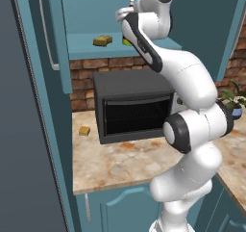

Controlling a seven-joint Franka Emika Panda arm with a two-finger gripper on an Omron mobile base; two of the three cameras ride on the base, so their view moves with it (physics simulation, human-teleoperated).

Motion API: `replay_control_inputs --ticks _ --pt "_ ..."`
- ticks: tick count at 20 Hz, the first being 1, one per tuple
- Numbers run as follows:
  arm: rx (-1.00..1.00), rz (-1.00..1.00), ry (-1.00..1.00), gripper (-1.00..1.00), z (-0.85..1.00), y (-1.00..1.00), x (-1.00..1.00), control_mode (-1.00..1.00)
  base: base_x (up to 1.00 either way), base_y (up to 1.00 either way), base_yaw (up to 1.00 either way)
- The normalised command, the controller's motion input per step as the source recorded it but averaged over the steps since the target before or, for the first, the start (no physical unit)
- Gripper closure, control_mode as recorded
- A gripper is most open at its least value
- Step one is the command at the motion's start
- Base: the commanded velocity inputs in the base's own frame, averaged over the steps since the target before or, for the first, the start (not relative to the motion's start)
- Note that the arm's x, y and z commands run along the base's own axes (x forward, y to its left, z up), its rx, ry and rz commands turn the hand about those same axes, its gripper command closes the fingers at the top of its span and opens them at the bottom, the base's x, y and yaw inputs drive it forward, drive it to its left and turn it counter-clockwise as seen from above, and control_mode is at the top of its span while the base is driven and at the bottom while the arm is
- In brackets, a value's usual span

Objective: Pick the sponge and spray from the cabinet and place them on the counter.

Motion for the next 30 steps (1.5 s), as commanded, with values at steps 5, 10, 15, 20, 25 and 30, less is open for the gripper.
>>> replay_control_inputs --ticks 5,10,15,20,25,30 --pt "0.00 0.00 0.00 -1.00 0.00 0.06 0.26 -1.00 0.00 0.00 0.00" --pt "0.00 0.00 0.00 1.00 0.00 0.11 0.20 -1.00 0.00 0.00 0.00" --pt "0.00 0.00 -0.01 1.00 0.00 0.00 0.00 -1.00 0.00 0.00 0.00" --pt "0.00 0.00 -0.06 1.00 0.00 0.00 -0.10 -1.00 0.00 0.00 0.00" --pt "0.00 0.00 -0.10 1.00 0.00 -0.01 -0.40 -1.00 0.00 0.00 0.00" --pt "0.00 0.00 -0.11 1.00 0.00 -0.08 -0.65 -1.00 0.00 0.00 0.00"
